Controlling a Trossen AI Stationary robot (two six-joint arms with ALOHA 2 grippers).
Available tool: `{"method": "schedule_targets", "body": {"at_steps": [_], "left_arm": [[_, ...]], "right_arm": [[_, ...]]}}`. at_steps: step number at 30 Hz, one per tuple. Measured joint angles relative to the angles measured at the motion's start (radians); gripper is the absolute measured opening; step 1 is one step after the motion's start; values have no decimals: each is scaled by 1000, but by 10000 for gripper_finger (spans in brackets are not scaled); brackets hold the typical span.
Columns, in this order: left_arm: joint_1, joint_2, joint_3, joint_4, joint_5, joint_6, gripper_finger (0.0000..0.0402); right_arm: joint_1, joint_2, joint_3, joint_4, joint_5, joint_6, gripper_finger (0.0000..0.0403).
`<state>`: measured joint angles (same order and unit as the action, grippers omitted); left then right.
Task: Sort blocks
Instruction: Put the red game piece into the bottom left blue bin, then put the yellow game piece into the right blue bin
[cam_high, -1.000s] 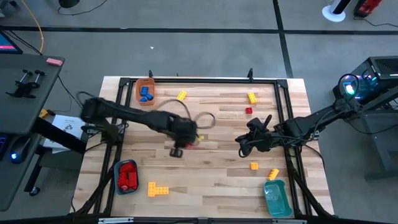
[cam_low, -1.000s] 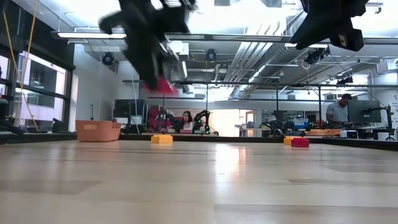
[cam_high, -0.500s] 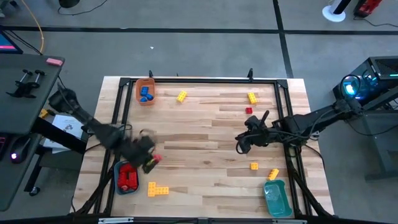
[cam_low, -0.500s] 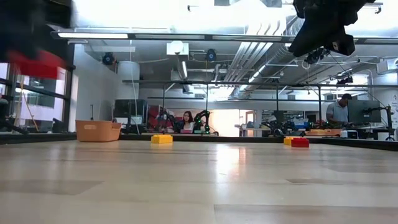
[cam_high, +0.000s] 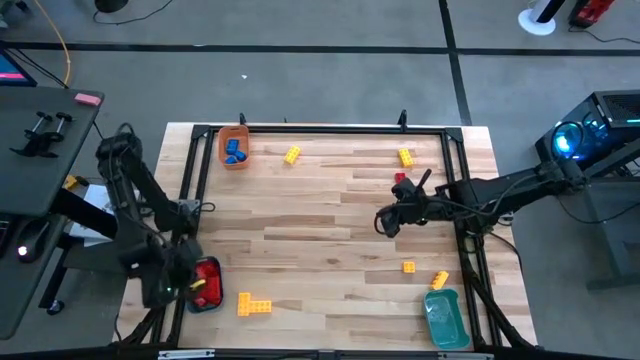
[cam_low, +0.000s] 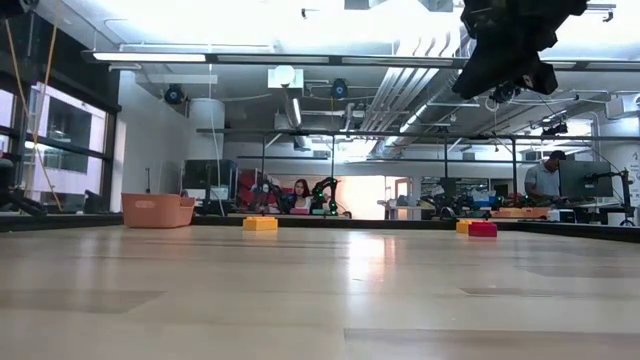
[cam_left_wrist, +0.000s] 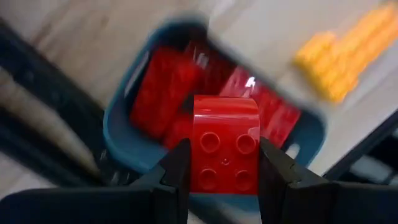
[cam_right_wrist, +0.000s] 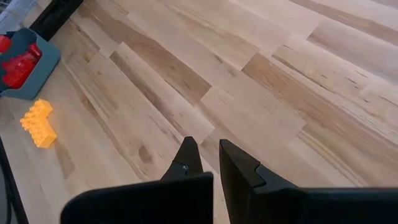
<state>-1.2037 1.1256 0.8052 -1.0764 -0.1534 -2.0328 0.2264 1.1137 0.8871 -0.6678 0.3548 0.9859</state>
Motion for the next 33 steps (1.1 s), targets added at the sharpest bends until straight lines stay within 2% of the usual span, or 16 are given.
{"method": "schedule_targets", "body": {"at_steps": [7, 14, 19, 22, 23, 27, 28, 30, 33], "left_arm": [[-51, 0, 1, 33, 67, -6, 100], [-54, 0, 1, 27, 82, 11, 212], [-53, 0, 1, 28, 77, 11, 252], [-44, 0, 1, 41, -21, 10, 256], [-37, -1, 1, 55, -97, 11, 256], [30, -3, 2, 130, -519, 77, 253], [68, -3, 2, 138, -575, 113, 251], [181, -3, 2, 163, -571, 250, 247], [383, 8, 2, 284, -403, 616, 242]], "right_arm": [[-4, 0, 0, 6, -15, 2, 0], [-4, 0, 0, 8, -19, 4, 0], [-4, 0, 0, 16, -37, 7, 0], [-4, 0, 0, 31, -50, 7, 0], [-4, 0, 0, 42, -56, 7, 0], [-4, 0, 0, 105, -110, 0, 0], [-4, 0, 0, 123, -125, -1, 0], [-4, 0, 0, 158, -137, -11, 0], [-4, 0, 0, 199, -139, -43, 0]]}}
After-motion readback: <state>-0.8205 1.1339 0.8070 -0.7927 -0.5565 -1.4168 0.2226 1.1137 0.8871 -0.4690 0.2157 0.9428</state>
